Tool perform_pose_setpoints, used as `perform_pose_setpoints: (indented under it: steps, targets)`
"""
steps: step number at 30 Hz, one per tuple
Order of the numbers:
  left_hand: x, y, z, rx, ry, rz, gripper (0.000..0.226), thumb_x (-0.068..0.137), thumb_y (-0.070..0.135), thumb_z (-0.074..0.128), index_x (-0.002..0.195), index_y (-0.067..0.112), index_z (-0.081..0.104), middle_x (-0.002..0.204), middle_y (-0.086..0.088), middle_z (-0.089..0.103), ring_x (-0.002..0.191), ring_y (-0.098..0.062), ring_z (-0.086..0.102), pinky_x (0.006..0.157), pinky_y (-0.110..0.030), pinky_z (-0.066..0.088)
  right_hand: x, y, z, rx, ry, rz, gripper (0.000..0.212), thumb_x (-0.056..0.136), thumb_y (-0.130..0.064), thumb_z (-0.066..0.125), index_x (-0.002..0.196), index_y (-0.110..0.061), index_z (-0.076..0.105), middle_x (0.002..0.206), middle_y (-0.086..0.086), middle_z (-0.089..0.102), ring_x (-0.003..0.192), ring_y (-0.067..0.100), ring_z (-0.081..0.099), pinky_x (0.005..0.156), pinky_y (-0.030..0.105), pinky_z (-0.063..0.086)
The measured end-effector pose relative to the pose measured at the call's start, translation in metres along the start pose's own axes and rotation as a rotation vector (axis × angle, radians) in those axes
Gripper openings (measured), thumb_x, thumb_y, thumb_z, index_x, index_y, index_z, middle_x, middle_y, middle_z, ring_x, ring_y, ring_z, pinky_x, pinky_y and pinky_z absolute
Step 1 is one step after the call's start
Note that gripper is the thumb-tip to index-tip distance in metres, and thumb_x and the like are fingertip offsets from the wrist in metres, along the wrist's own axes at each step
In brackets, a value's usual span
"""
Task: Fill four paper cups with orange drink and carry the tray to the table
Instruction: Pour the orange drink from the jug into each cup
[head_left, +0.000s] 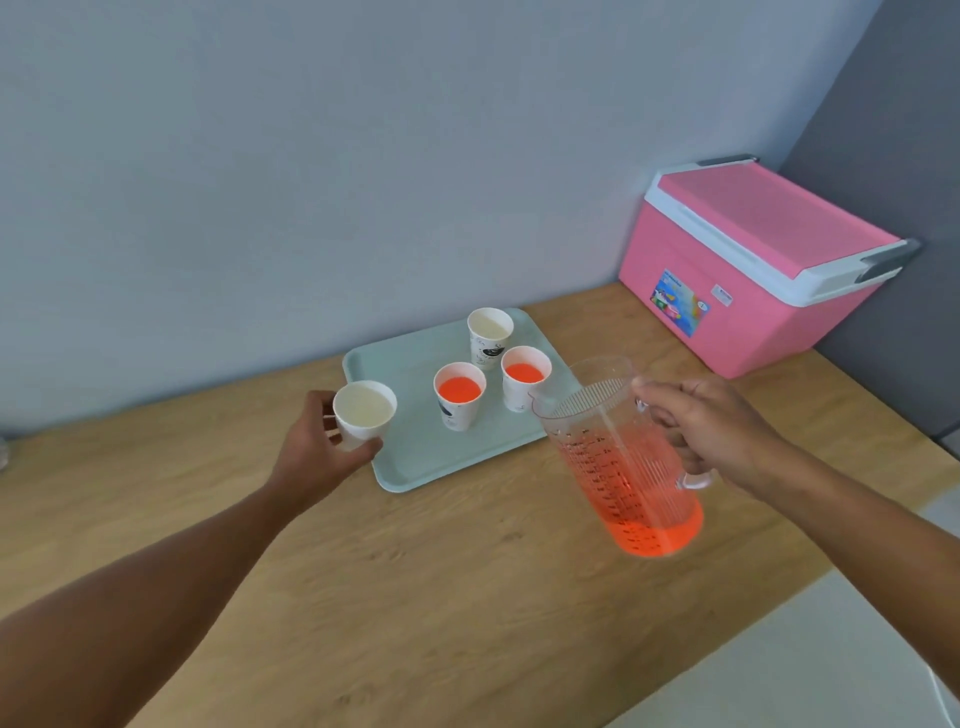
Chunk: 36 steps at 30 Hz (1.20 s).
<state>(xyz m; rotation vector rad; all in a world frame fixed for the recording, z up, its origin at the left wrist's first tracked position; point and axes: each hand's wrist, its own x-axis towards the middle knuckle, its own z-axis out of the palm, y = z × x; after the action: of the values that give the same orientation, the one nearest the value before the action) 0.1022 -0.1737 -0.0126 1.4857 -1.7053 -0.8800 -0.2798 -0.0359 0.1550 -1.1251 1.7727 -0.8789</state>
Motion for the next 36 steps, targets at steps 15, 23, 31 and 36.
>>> perform_pose_setpoints:
  steps: [15,23,31,36]
  targets:
    - [-0.081,0.080,0.125,-0.056,-0.173,0.087,0.065,0.065,0.033,0.091,0.117,0.028,0.052,0.107,0.019,0.065,0.098,0.003,0.062,0.081,-0.015,0.052,-0.014,0.005,-0.041,-0.185,-0.157,-0.084,0.038,0.102,-0.043,0.062,0.076,-0.015,0.060,0.052,-0.007,0.027,0.041,0.011,0.020,0.045,0.021,0.018]
    - [-0.090,0.107,0.168,-0.065,-0.228,0.109,0.066,0.067,0.042,0.087,0.118,0.030,0.048,0.112,0.017,0.064,0.103,-0.004,0.062,0.085,-0.019,0.052,-0.019,0.005,-0.050,-0.411,-0.173,-0.079,0.046,0.099,-0.056,0.058,0.081,-0.014,0.067,0.051,-0.008,0.044,0.043,0.015,0.033,0.041,0.023,0.028]
    - [-0.091,0.116,0.187,-0.053,-0.242,0.084,0.067,0.069,0.039,0.088,0.120,0.027,0.046,0.113,0.014,0.064,0.103,-0.004,0.061,0.085,-0.020,0.052,-0.018,0.005,-0.053,-0.489,-0.158,-0.041,0.059,0.100,-0.053,0.056,0.098,0.004,0.070,0.047,-0.006,0.034,0.038,0.015,0.029,0.039,0.022,0.027]
    - [-0.087,0.117,0.191,-0.038,-0.242,0.080,0.067,0.069,0.035,0.089,0.119,0.026,0.047,0.110,0.015,0.063,0.099,0.000,0.061,0.077,-0.014,0.048,-0.016,0.002,-0.057,-0.520,-0.184,-0.036,0.040,0.101,-0.048,0.056,0.092,-0.010,0.066,0.052,-0.003,0.036,0.039,0.016,0.028,0.037,0.019,0.026]
